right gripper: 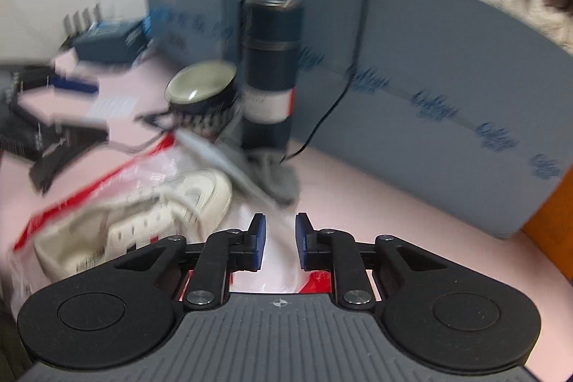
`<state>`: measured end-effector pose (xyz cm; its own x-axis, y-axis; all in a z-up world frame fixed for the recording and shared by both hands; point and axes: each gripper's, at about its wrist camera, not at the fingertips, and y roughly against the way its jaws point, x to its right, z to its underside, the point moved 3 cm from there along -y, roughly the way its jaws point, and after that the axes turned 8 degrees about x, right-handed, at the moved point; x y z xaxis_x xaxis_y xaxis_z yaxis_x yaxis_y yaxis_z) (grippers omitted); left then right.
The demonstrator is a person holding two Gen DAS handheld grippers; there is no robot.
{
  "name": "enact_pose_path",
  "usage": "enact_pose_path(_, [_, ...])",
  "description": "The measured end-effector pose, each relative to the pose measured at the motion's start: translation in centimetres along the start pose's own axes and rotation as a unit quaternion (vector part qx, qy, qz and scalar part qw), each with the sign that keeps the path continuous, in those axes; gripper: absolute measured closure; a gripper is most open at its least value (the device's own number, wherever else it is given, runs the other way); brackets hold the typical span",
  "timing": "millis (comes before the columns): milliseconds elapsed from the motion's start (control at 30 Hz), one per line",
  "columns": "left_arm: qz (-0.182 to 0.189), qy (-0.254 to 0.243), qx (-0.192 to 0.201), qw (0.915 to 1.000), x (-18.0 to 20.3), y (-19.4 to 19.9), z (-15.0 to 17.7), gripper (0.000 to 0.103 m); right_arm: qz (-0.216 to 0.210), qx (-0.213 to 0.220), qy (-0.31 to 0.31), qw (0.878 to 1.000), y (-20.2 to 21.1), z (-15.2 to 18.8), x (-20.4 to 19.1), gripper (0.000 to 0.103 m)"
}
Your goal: Lace up shoes with both hands
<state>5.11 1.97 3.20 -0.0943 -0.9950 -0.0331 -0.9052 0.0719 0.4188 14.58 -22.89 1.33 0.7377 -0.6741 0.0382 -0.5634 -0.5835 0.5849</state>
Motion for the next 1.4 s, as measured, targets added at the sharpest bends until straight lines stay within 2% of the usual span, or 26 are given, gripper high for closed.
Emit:
enact_pose_path(67, [-0.008, 0.019, 0.000, 0.9998, -0.2, 0.1, 1.0, 0.019, -0.015, -0.010, -0.004, 1.000, -1.5, 1.3, 0.4, 0.091])
enact_pose_path(167, [-0.010, 0.057, -0.024, 0.9981, -0.5, -0.4, 3.3, 0.019, -0.029, -0.016, -0.018, 0.999, -3.7, 2.9, 1.2, 0.092])
enact_pose_path(267, [-0.004, 0.070, -0.056, 0.9960, -0.8, -1.5, 4.4, 0.019, -0.042, -0.015, -0.021, 0.999, -5.5, 3.8, 1.9, 0.092])
enact_pose_path(433, [-0.023, 0.100, -0.059, 0.9930, -1.6, -1.5, 4.7, 0.019, -0.059, -0.014, -0.008, 0.998, -7.6, 4.5, 2.8, 0.092])
enact_pose_path(667, [-0.032, 0.100, -0.072, 0.9919, -1.4, -1.8, 5.3, 0.019, -0.084, -0.004, -0.011, 0.996, -9.0, 5.3, 3.9, 0.091])
enact_pose_path(800, [-0.028, 0.095, -0.074, 0.9924, -1.2, -1.9, 5.3, 0.019, -0.086, 0.011, -0.025, 0.996, -9.2, 5.4, 4.1, 0.075])
enact_pose_path(867, [-0.026, 0.091, -0.074, 0.9927, -1.0, -1.9, 5.3, 0.019, -0.091, 0.013, -0.035, 0.995, -9.4, 5.5, 4.0, 0.073])
enact_pose_path(900, [-0.025, 0.089, -0.074, 0.9930, -1.0, -2.0, 5.2, 0.019, -0.090, 0.009, -0.041, 0.995, -9.5, 5.6, 3.9, 0.077])
enact_pose_path(933, [-0.024, 0.087, -0.073, 0.9932, -0.9, -2.0, 5.2, 0.019, -0.089, 0.006, -0.047, 0.995, -9.6, 5.7, 3.8, 0.084])
enact_pose_path(967, [-0.023, 0.084, -0.072, 0.9936, -0.9, -1.9, 5.2, 0.019, -0.087, 0.005, -0.054, 0.995, -9.6, 5.8, 3.7, 0.101])
enact_pose_path(1167, [-0.008, 0.052, -0.051, 0.9973, -0.3, -1.7, 5.3, 0.019, -0.075, 0.051, -0.117, 0.989, -6.8, 4.7, 2.9, 0.100])
enact_pose_path(1267, [0.022, 0.004, -0.035, 0.9991, 0.8, -2.0, 5.4, 0.031, -0.096, 0.073, -0.118, 0.986, -5.0, 3.0, 1.4, 0.101])
enact_pose_path(1333, [0.041, -0.030, -0.035, 0.9981, 1.6, -2.6, 5.4, 0.048, -0.107, 0.081, -0.104, 0.986, -4.2, 1.9, 0.0, 0.101])
enact_pose_path(1400, [0.056, -0.045, -0.036, 0.9968, 2.1, -3.3, 5.3, 0.055, -0.114, 0.082, -0.090, 0.986, -4.0, 1.0, -1.3, 0.101])
